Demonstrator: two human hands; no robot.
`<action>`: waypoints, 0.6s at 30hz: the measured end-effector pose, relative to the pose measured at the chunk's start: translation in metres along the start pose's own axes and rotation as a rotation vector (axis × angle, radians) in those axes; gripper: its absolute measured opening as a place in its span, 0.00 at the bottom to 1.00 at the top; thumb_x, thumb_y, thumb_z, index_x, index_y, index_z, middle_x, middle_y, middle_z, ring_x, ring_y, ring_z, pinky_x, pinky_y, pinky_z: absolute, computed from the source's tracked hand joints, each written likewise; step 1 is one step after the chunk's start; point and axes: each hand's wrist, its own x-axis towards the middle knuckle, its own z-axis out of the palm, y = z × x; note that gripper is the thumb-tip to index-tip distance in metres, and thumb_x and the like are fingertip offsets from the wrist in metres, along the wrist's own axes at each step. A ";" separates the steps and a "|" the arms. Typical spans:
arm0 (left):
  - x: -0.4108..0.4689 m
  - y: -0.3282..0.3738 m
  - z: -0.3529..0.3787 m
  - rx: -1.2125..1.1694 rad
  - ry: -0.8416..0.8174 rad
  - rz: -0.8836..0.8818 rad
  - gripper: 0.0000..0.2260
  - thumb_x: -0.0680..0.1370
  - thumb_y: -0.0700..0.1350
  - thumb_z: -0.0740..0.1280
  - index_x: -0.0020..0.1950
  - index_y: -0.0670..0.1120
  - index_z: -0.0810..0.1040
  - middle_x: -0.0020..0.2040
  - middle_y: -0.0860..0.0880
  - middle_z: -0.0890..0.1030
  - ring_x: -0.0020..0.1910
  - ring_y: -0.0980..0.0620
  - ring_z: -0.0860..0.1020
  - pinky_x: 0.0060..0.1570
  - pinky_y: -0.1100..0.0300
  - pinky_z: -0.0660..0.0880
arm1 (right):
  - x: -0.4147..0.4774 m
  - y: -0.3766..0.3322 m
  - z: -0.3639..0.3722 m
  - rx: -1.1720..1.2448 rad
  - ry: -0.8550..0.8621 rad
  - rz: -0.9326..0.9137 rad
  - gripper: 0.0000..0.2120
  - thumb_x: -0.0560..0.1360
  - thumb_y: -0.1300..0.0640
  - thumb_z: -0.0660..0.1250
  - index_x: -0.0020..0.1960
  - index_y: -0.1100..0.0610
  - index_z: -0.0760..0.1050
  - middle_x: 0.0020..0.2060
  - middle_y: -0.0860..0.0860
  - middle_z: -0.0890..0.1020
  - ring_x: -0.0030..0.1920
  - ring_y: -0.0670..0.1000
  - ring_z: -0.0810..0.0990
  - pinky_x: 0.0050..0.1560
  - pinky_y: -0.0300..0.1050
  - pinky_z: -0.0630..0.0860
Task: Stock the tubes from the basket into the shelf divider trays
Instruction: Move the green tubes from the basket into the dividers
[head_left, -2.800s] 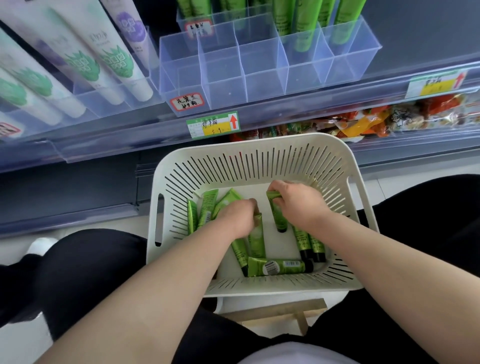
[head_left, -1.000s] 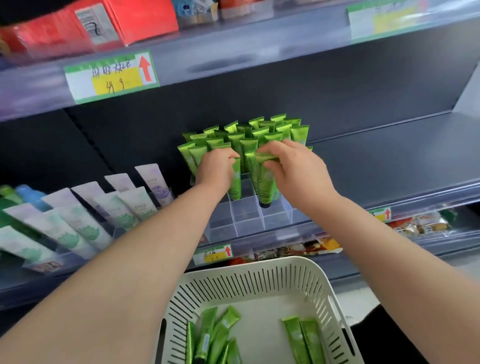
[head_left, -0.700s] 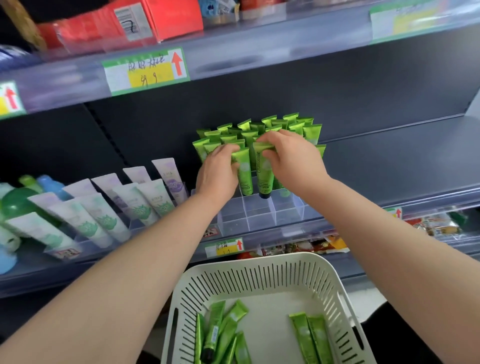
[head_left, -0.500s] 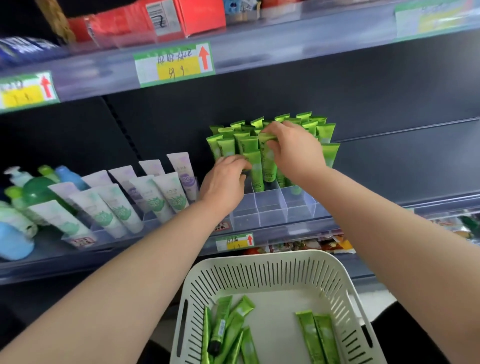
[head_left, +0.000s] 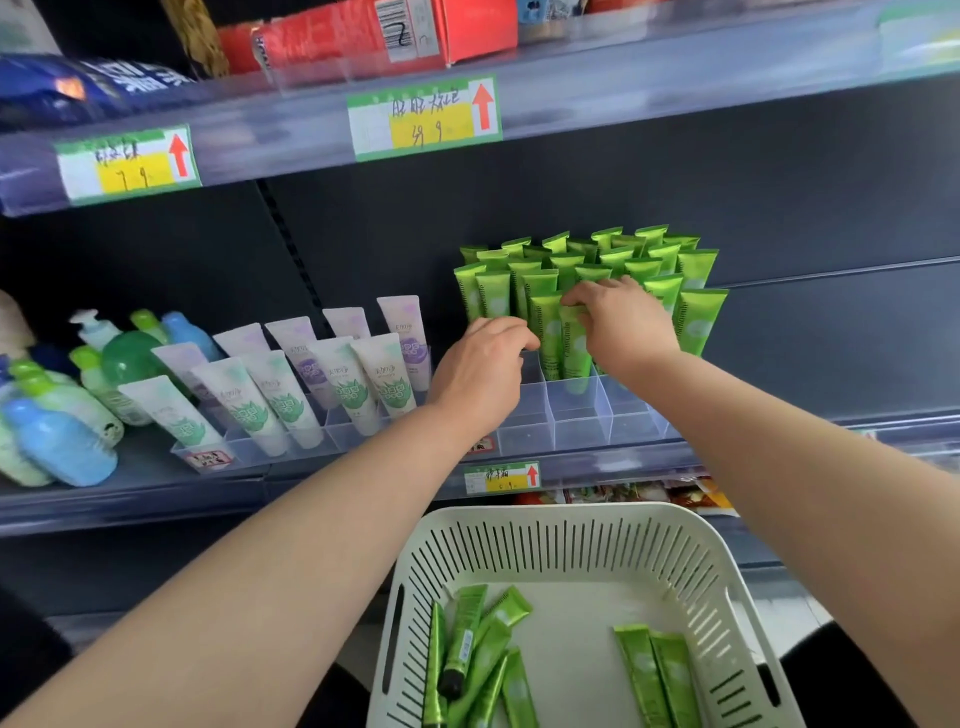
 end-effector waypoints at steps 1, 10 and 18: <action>0.000 0.000 0.001 0.003 -0.004 -0.005 0.13 0.80 0.36 0.62 0.62 0.46 0.79 0.66 0.51 0.75 0.66 0.50 0.69 0.62 0.52 0.71 | -0.001 0.000 -0.001 -0.008 0.007 -0.009 0.19 0.76 0.66 0.60 0.65 0.52 0.73 0.56 0.53 0.79 0.58 0.57 0.71 0.49 0.50 0.70; -0.009 0.003 -0.002 0.037 -0.039 -0.002 0.14 0.80 0.35 0.62 0.62 0.47 0.79 0.66 0.52 0.76 0.65 0.50 0.69 0.60 0.52 0.71 | -0.025 -0.002 -0.012 -0.078 0.110 -0.106 0.18 0.76 0.63 0.63 0.64 0.52 0.75 0.57 0.53 0.78 0.59 0.59 0.72 0.51 0.54 0.70; -0.038 0.010 0.014 0.010 -0.074 -0.021 0.15 0.79 0.35 0.61 0.62 0.48 0.79 0.67 0.52 0.75 0.66 0.50 0.68 0.59 0.56 0.66 | -0.081 -0.002 0.004 -0.124 0.033 -0.161 0.19 0.75 0.65 0.63 0.64 0.53 0.74 0.60 0.52 0.77 0.60 0.58 0.71 0.51 0.52 0.67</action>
